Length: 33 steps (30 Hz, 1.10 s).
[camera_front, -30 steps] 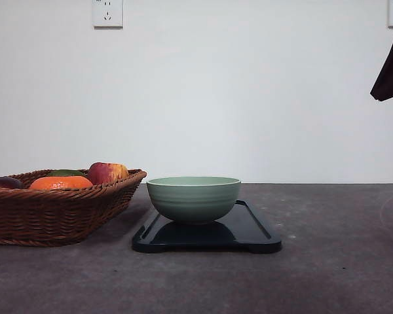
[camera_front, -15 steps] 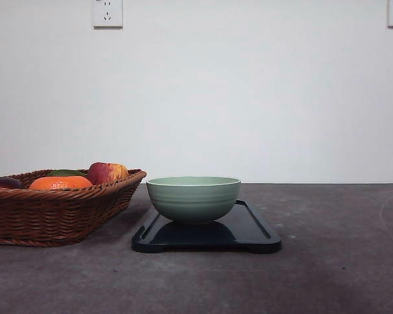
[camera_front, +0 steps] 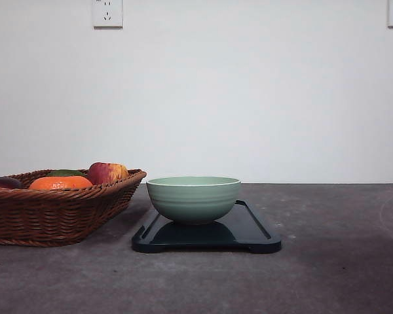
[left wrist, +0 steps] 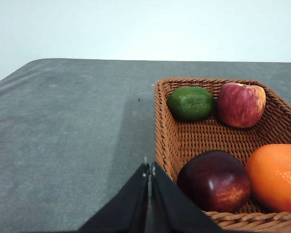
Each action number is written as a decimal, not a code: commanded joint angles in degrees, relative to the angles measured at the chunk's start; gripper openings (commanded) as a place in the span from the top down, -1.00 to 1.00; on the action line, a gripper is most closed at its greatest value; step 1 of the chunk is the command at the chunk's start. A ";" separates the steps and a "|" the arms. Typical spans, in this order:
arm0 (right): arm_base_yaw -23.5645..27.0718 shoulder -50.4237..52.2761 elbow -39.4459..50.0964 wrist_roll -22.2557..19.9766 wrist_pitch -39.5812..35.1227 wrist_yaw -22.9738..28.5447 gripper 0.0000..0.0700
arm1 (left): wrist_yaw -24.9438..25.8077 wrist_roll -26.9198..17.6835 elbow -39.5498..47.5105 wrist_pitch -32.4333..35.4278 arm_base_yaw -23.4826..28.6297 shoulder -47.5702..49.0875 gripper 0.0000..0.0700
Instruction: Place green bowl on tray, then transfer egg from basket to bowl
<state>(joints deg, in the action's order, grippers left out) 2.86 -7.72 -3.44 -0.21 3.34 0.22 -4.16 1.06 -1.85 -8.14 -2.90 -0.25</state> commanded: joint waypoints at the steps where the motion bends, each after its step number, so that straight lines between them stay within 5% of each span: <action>1: 0.71 2.02 0.82 -0.47 -0.79 0.08 0.96 | 0.04 -0.35 1.11 0.44 0.00 0.07 1.00; 33: 1.52 7.52 2.77 -0.55 -0.55 0.23 0.96 | 0.04 -0.35 1.11 0.44 -0.02 0.07 1.00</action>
<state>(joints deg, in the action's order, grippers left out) 4.25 -0.14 -0.91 -0.23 3.60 0.25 -4.16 1.06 -1.85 -8.14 -2.90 -0.25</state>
